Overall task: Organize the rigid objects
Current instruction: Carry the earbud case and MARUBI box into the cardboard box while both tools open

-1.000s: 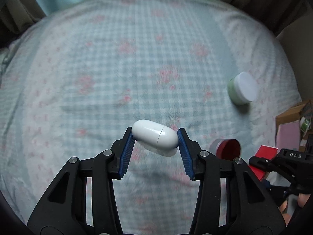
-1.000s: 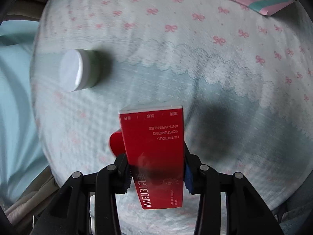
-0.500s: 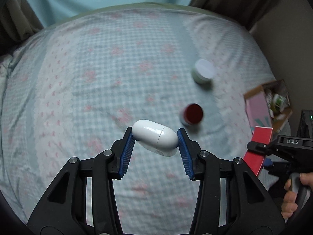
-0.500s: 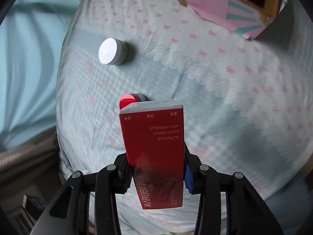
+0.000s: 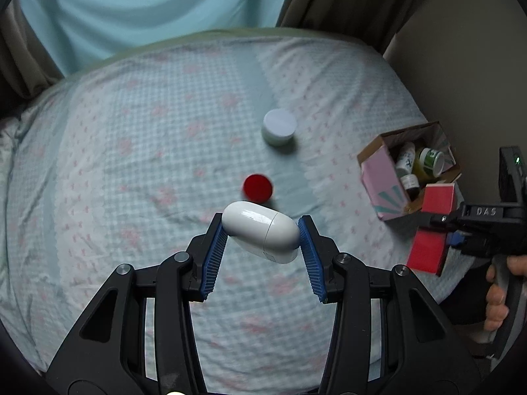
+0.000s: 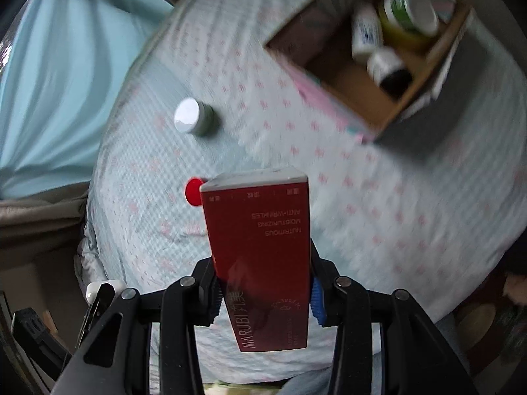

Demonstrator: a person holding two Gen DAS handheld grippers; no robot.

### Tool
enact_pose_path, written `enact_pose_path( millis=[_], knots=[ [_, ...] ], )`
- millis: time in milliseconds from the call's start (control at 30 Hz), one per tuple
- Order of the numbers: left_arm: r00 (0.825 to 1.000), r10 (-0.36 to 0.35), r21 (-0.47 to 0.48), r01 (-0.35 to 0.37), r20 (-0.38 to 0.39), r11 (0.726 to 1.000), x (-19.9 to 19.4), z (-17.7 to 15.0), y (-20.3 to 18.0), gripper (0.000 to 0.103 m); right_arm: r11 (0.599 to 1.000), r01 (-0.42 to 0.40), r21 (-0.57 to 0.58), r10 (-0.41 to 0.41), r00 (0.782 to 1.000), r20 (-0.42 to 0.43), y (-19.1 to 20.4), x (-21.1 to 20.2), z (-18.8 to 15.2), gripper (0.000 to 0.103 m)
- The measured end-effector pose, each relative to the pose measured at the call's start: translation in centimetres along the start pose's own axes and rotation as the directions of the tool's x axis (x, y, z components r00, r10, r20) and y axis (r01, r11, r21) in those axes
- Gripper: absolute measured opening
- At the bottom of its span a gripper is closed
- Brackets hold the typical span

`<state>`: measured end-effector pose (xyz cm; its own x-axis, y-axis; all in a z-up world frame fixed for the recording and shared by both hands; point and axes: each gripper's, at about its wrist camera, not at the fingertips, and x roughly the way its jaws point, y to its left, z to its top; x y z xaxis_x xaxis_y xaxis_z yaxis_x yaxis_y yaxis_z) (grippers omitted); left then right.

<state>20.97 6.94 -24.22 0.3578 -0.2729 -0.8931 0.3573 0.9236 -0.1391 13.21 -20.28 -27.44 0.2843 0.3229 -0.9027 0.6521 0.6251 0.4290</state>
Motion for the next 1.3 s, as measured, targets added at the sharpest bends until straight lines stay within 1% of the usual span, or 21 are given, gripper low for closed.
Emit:
enact_pose_path(
  millis=[100,233,300,333,400,500,533,633,767,900,1033,1133,1200,1300],
  knots=[
    [1.0,0.016,-0.014,-0.016,0.025,1.0,-0.6,0.4,-2.7,0.041,0.998,-0.013,-0.067,0.013,1.0,0.001,-0.7,-1.5,1.8,0.039],
    [0.998,0.041,-0.06,-0.038,0.047,0.997,-0.5,1.1,-6.8,0.041,0.984,-0.03,-0.173,0.027,0.999,-0.019,-1.9,-2.8,4.4,0.039],
    [0.999,0.03,-0.101,-0.025,0.046,0.995,-0.1,1.7,-9.4,0.041,0.973,-0.04,-0.226,0.034,0.999,-0.031,-2.9,-3.7,6.0,0.039],
    [0.999,0.023,-0.106,-0.018,0.045,0.994,0.1,1.9,-10.3,0.041,0.966,-0.042,-0.253,0.033,0.999,-0.037,-3.3,-4.1,6.7,0.039],
    [0.999,0.019,-0.111,-0.014,0.04,0.994,0.8,2.6,-13.2,0.041,0.946,-0.025,-0.324,0.013,0.999,-0.04,-4.4,-5.1,8.7,0.039],
    [1.0,0.003,-0.126,0.0,0.029,0.992,2.5,3.7,-17.4,0.041,0.922,0.007,-0.386,-0.022,0.999,-0.035,-6.0,-6.0,11.1,0.039],
    [1.0,-0.003,-0.132,0.006,0.024,0.991,3.0,4.0,-18.8,0.041,0.918,0.016,-0.396,-0.035,0.999,-0.04,-7.0,-6.3,12.5,0.039],
    [1.0,-0.021,-0.136,0.021,0.001,0.99,5.0,4.8,-22.6,0.041,0.917,0.013,-0.399,-0.04,0.997,-0.06,-9.0,-6.9,15.5,0.039],
    [0.999,-0.015,-0.111,0.01,-0.04,0.994,7.5,5.7,-26.6,0.041,0.895,0.06,-0.443,-0.095,0.994,-0.057,-11.3,-7.2,19.8,0.039],
    [0.996,-0.002,-0.102,-0.008,-0.091,0.995,10.6,6.6,-29.2,0.041,0.882,0.086,-0.463,-0.133,0.989,-0.069,-13.8,-6.5,24.2,0.039],
    [0.99,0.016,-0.1,-0.03,-0.138,0.994,13.7,7.3,-30.9,0.041,0.86,0.113,-0.498,-0.176,0.981,-0.083,-15.4,-5.1,26.9,0.039],
    [0.984,0.037,-0.095,-0.054,-0.174,0.994,16.3,7.7,-31.9,0.041,0.819,0.141,-0.556,-0.214,0.974,-0.068,-16.2,-4.0,28.8,0.039],
    [0.978,0.048,-0.092,-0.068,-0.204,0.993,18.1,7.8,-32.3,0.041,0.781,0.165,-0.602,-0.243,0.969,-0.049,-16.5,-3.4,29.8,0.039],
    [0.968,0.055,-0.089,-0.079,-0.245,0.993,20.2,7.7,-32.5,0.041,0.734,0.178,-0.655,-0.253,0.967,-0.021,-16.6,-2.9,30.6,0.039]
  ],
)
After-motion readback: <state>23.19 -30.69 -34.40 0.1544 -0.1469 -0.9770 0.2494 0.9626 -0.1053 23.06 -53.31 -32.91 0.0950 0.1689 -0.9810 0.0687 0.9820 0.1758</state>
